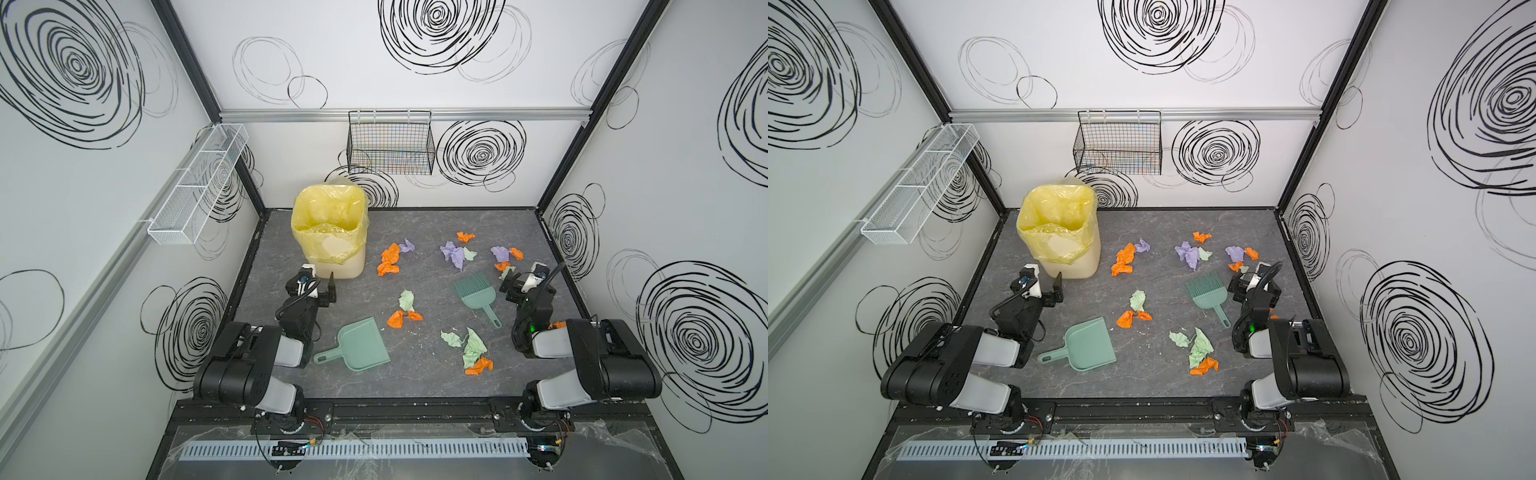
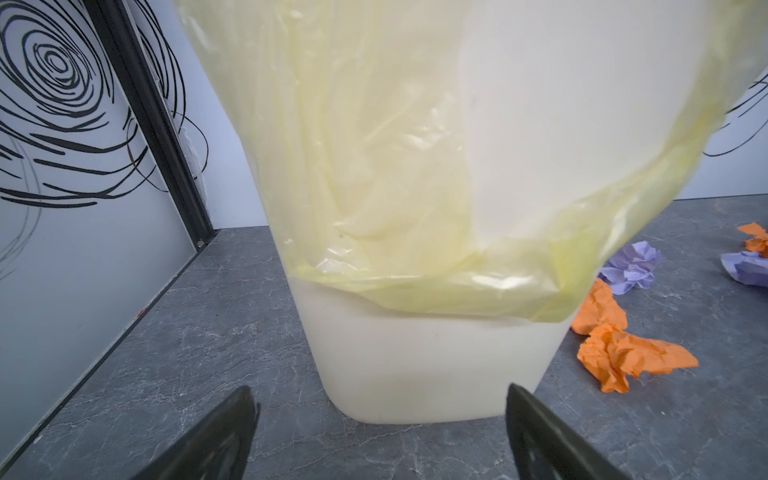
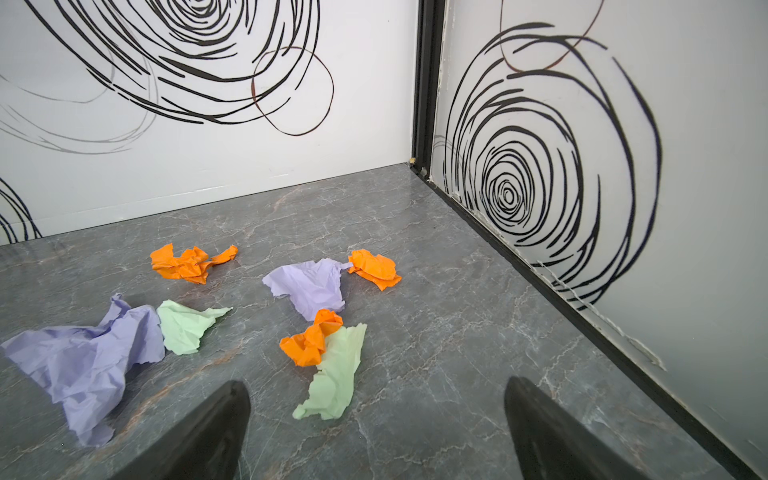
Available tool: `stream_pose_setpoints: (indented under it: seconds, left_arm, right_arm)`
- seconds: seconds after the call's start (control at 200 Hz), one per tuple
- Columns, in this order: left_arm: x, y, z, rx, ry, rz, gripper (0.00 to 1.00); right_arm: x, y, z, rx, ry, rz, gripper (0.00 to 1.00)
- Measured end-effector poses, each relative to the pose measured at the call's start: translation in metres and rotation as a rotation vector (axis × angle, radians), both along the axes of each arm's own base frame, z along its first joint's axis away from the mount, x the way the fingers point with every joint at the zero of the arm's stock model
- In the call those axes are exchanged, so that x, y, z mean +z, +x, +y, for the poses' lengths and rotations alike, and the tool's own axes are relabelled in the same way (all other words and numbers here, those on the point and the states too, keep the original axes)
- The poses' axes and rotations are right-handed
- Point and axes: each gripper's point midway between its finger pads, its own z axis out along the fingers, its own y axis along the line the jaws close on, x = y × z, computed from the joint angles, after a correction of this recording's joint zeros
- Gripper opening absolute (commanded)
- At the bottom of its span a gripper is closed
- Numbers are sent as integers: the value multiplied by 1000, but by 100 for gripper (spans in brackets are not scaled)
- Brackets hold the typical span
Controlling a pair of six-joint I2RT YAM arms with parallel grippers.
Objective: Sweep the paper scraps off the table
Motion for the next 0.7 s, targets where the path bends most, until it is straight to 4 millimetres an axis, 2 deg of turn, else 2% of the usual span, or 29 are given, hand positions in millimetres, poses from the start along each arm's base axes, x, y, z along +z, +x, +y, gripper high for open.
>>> stream_pose_setpoints:
  seconds: [0.7]
  left_arm:
    - [0, 0, -1, -6, -1, 2, 96]
  right_arm:
    - [0, 0, 0, 0, 0, 0, 100]
